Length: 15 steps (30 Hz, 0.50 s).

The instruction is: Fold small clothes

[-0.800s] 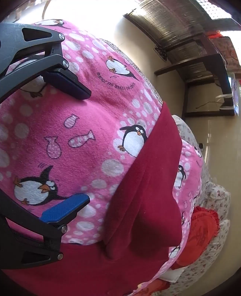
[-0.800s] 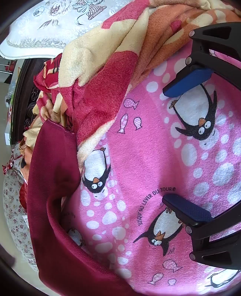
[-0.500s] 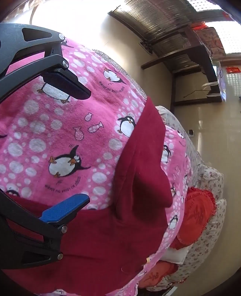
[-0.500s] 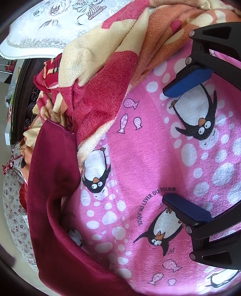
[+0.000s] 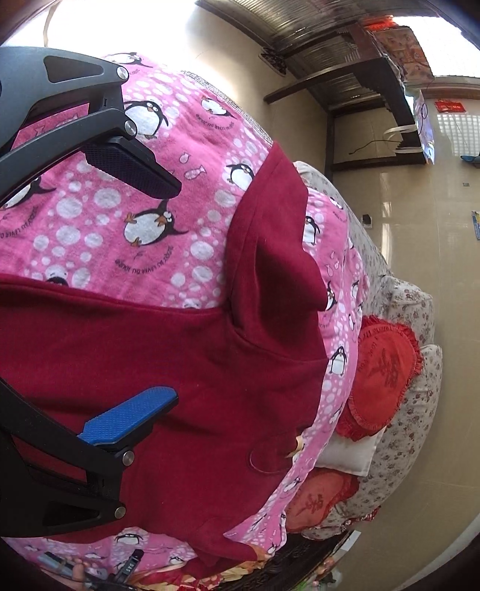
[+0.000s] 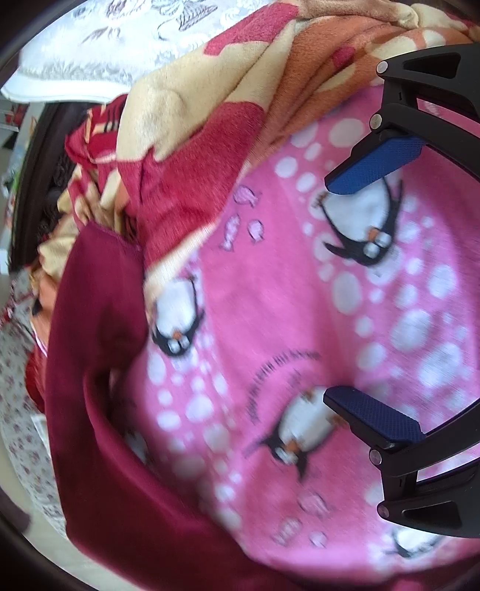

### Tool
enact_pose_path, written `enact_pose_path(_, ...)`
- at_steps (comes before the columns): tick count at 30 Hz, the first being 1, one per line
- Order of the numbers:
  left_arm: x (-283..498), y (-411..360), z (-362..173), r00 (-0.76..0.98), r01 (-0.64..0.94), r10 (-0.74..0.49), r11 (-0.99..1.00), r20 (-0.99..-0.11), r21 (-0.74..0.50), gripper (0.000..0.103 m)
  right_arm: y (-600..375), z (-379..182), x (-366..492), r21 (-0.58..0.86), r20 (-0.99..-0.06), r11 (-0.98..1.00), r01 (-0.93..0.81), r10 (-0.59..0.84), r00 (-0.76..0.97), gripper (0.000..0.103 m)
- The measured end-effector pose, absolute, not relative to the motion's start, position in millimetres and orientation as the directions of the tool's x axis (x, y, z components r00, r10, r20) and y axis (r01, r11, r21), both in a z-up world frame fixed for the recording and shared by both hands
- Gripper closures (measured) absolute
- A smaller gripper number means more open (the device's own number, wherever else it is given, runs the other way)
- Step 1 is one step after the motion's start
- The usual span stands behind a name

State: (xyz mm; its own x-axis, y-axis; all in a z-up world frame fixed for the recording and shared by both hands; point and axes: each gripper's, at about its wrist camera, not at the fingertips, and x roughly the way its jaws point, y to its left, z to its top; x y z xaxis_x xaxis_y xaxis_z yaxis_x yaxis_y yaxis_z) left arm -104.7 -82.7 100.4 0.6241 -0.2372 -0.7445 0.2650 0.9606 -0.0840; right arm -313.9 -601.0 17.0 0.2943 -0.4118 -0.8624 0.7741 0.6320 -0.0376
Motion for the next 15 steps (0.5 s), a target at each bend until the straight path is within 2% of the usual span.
enact_pose_path(6,-114.1,-105.7,106.0,0.630,0.316,-0.269,0.946,-0.729,-0.076,0.001,-545.7,76.8,-324.7,0.054,-0.803,0.682,0.729,-0.405,0.438,0.000)
enact_pose_path(10,-120.3,-119.1,108.8,0.622,0.348,-0.299,0.933,-0.724,-0.087,0.001,-512.6,95.5,-314.8,0.117,-0.795,0.729,0.675,-0.338,0.503,0.000)
enact_pose_path(15,-129.4,-138.2,111.9,0.616,0.401,-0.312,0.915,-0.724,-0.054,0.001,-475.1,109.0,-294.7,0.096,-0.758,0.776,0.623,-0.348,0.551,0.000)
